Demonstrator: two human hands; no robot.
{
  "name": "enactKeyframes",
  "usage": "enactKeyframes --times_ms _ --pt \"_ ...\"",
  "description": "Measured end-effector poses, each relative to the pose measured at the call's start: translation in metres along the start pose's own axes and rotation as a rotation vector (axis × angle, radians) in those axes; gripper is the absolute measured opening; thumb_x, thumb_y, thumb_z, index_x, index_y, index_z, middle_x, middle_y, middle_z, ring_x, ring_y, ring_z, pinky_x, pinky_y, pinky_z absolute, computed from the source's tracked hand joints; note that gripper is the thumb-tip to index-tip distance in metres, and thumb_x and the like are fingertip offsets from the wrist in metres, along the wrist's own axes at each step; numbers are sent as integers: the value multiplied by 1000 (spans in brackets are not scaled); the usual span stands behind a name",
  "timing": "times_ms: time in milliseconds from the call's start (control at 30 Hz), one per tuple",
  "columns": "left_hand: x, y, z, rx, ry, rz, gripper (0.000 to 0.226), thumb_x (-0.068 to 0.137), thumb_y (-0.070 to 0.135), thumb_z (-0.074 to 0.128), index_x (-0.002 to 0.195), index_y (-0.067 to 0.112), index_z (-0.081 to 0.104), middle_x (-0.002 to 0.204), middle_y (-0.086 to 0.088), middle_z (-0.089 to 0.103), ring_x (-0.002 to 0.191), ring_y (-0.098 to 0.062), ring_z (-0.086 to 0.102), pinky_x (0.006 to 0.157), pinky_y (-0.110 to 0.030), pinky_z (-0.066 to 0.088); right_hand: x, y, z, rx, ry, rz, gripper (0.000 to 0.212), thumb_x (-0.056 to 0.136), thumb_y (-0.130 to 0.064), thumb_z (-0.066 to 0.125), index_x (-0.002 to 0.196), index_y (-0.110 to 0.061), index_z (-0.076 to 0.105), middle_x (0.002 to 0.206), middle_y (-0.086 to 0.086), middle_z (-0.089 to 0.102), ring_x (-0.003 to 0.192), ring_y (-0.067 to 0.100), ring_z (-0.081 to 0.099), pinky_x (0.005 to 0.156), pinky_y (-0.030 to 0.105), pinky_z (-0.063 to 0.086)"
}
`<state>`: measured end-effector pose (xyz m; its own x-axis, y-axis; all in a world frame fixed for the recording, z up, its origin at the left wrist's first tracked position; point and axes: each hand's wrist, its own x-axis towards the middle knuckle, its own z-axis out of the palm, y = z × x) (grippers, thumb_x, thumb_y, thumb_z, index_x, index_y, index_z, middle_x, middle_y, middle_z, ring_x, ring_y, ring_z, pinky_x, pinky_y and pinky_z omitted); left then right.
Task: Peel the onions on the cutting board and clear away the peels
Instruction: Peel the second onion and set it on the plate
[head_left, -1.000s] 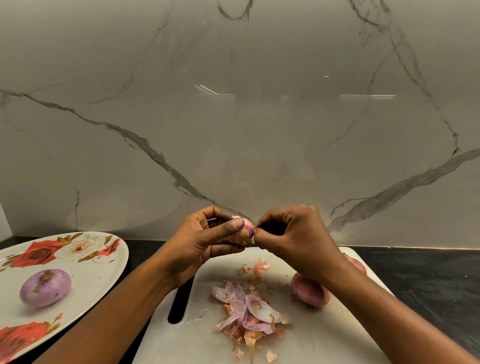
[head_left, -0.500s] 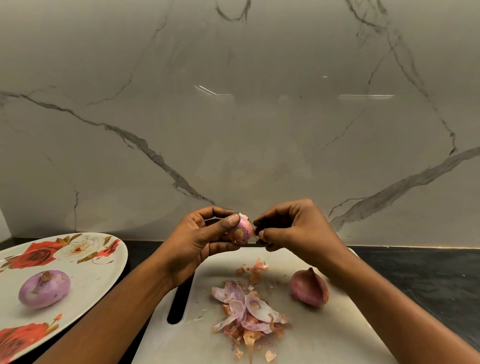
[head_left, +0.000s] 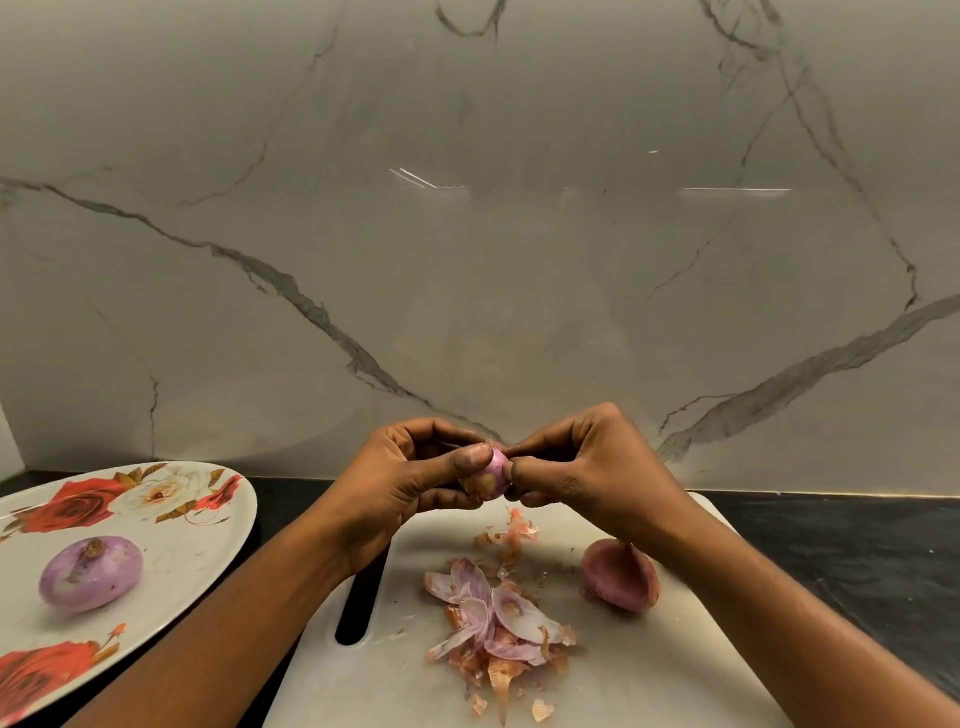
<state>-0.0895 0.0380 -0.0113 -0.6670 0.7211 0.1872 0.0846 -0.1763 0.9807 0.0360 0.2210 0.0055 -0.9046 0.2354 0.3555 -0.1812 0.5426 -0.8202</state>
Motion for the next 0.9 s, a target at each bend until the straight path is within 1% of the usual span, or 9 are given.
enactKeyframes --times_ms 133,333,400,500,600,633,767,900 --pt "1 1 -1 -46 -1 5 41 79 18 77 115 -1 72 110 -17 78 97 -31 78 72 -31 65 2 1 -2 35 48 10 11 90 -9 79 99 -11 85 81 4 82 76 20 81 73 33 66" --pt "0 1 -1 -106 -1 -3 43 81 16 77 119 -2 70 113 -21 77 96 -34 77 72 -32 66 3 3 -2 26 84 -5 10 93 -6 76 96 -11 84 81 5 82 76 20 81 74 36 67" --pt "1 2 -1 -131 -6 -13 45 81 16 77 122 -1 69 115 -22 76 98 -37 77 72 -33 66 3 3 -2 14 87 3 10 93 -7 76 95 -11 84 80 6 81 75 20 80 72 34 67" --pt "1 2 -1 -177 -36 -30 43 84 13 75 125 1 69 119 -24 75 103 -42 75 76 -37 67 5 3 -1 -5 110 24 10 94 -7 74 92 -11 83 78 6 81 73 19 80 69 32 67" --pt "1 3 -3 -228 -55 -41 39 90 12 77 127 2 69 122 -25 73 107 -49 73 79 -38 67 6 5 -3 10 146 66 10 95 -4 73 91 -6 82 78 8 80 72 19 80 72 34 68" --pt "2 3 -4 -247 -57 -41 40 89 13 78 127 2 69 122 -25 73 107 -50 72 80 -39 67 6 5 -5 25 151 76 10 95 -4 72 91 -5 81 78 9 80 73 20 80 73 35 68" --pt "3 3 -6 -268 -54 -26 43 83 16 74 124 2 71 125 -26 72 109 -53 71 86 -43 66 4 2 -6 55 110 77 6 93 -4 77 96 -4 82 83 10 81 76 22 81 73 32 67" --pt "3 1 -7 -228 -75 -24 42 83 16 75 122 0 72 125 -27 71 111 -48 72 83 -40 66 2 0 -3 111 73 74 15 93 -13 79 106 -7 82 88 10 82 80 23 81 73 33 67"
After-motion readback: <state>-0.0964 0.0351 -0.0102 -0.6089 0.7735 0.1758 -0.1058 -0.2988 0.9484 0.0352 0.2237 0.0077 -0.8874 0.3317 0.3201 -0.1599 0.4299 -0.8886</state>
